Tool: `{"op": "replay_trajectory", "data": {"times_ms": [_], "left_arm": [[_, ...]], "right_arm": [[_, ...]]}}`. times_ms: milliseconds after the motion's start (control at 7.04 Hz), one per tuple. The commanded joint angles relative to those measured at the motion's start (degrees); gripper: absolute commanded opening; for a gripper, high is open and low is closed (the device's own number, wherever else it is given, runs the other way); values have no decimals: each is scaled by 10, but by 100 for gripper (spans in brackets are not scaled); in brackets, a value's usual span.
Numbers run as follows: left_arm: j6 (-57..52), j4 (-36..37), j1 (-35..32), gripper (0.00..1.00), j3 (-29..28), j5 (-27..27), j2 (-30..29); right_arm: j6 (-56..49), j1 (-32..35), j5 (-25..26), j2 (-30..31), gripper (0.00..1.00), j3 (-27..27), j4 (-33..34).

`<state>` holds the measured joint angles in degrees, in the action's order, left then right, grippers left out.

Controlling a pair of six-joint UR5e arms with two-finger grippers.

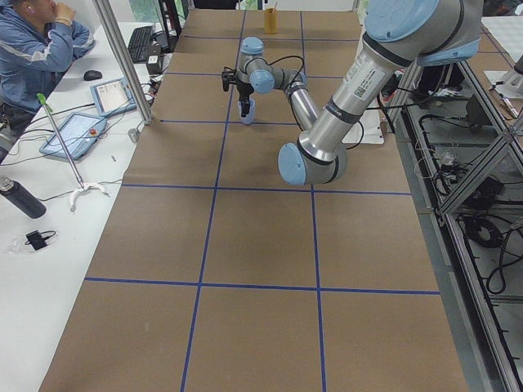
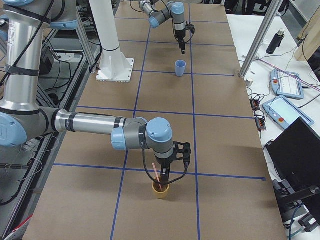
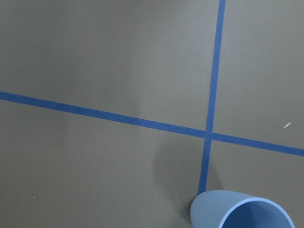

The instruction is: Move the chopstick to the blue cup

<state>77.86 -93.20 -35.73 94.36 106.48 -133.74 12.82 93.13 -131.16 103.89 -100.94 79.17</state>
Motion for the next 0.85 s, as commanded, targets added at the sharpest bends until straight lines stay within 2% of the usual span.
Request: {"op": "replay_trajectory", "data": {"times_ms": [0, 284, 710], "left_arm": [[-3, -1, 0, 98, 0, -1, 4], [-3, -1, 0, 98, 0, -1, 9], [0, -1, 0, 98, 0, -1, 9]], "right_arm": [[114, 1, 1, 60, 100, -35, -38], [257, 1, 7, 97, 100, -35, -158], [269, 0, 51, 115, 98, -35, -168]]}}
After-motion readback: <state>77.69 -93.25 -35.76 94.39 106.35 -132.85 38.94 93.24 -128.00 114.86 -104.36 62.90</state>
